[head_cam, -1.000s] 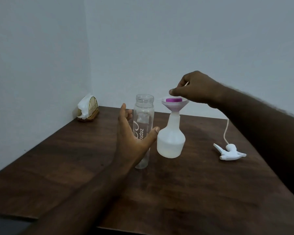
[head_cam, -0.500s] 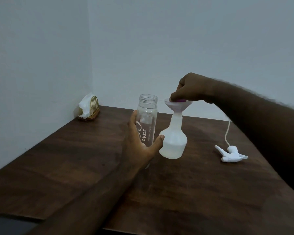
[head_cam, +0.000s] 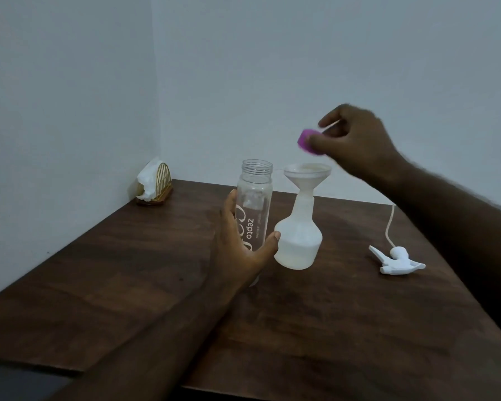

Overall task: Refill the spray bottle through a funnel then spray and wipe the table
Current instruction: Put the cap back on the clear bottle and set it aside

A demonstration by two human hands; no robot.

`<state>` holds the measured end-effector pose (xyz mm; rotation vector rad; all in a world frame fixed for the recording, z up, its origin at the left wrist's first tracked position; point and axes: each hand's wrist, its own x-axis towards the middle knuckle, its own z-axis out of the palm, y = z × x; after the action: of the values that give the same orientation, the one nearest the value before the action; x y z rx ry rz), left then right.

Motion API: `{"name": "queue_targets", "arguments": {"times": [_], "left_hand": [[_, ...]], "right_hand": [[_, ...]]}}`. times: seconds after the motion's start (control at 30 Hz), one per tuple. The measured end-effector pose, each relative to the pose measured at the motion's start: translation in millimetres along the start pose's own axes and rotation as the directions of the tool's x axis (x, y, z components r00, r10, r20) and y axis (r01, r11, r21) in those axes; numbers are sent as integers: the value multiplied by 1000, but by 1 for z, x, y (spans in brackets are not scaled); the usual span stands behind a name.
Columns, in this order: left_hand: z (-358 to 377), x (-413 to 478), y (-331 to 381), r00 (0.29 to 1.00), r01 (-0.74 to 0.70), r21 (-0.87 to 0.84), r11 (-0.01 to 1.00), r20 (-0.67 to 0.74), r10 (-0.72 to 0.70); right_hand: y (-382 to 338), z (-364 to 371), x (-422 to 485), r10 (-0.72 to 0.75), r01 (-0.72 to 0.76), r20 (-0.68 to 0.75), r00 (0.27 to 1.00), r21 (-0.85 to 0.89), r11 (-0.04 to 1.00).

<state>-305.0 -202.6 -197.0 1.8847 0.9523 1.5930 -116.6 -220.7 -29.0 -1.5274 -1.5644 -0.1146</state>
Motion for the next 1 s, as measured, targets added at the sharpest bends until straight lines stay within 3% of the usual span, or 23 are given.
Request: {"name": "queue_targets", "arguments": {"times": [0.23, 0.53, 0.63, 0.73, 0.9, 1.0], "left_hand": [[-2, -4, -2, 1000, 12, 43, 999, 24, -13], [-2, -4, -1, 1000, 13, 49, 999, 17, -14], [-4, -4, -1, 1000, 7, 39, 999, 12, -8], [-3, -3, -4, 1000, 21, 27, 999, 5, -21], [-3, -2, -5, 999, 34, 5, 999, 32, -34], [-3, -2, -6, 998, 53, 0, 999, 33, -53]], "right_hand": [[-2, -2, 2, 34, -32, -22, 999, 66, 997], [4, -5, -5, 84, -73, 165, 983, -70, 995], [3, -10, -2, 71, -73, 102, 992, 10, 997], [3, -7, -5, 77, -68, 155, 985, -60, 996], [-6, -12, -9, 69, -75, 42, 997, 175, 982], [-19, -12, -14, 9, -42, 116, 993, 287, 957]]}}
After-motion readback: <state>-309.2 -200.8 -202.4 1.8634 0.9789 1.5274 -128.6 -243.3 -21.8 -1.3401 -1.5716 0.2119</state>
